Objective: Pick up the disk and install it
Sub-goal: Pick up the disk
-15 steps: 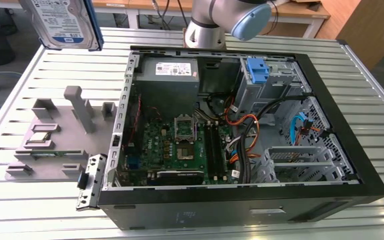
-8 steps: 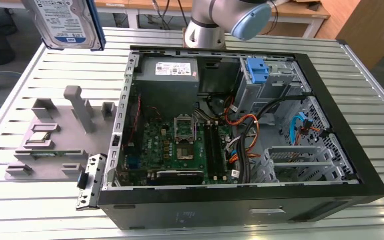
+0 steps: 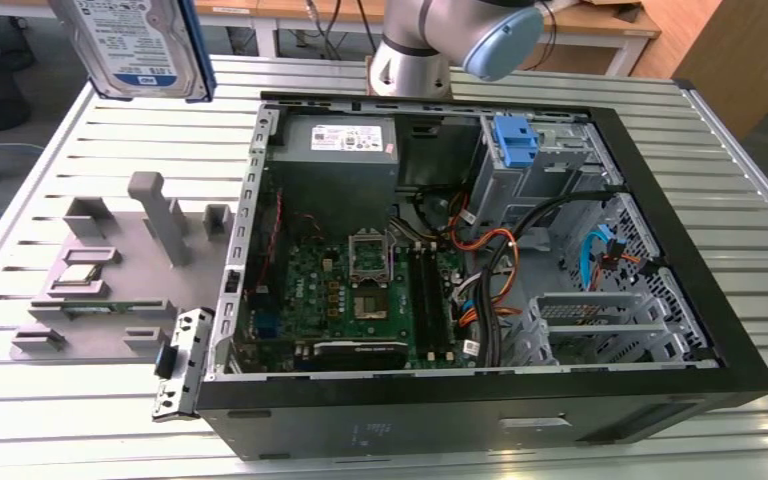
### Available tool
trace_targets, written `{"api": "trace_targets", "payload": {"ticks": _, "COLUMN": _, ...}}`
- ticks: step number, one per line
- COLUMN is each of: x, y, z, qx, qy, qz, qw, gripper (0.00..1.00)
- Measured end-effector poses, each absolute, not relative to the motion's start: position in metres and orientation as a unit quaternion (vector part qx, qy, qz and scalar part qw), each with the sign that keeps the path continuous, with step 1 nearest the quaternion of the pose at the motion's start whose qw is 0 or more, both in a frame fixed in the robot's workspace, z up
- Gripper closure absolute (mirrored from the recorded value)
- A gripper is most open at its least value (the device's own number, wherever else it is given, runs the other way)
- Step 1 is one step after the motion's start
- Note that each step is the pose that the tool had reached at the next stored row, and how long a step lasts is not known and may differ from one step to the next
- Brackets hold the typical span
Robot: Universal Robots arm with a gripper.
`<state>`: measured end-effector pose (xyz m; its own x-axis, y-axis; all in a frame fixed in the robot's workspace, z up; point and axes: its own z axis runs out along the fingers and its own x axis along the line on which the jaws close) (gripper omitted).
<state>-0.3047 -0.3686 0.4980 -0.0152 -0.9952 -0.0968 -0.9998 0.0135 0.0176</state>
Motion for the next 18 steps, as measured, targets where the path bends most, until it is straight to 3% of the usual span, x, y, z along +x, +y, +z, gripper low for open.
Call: {"api": "trace_targets", "payload": {"ticks": 18, "x": -0.294, "y": -0.369, "z": 0.498, "qx": -0.701, "qy": 0.711, "qz": 0.04, "qw": 0.028, "gripper": 0.65}}
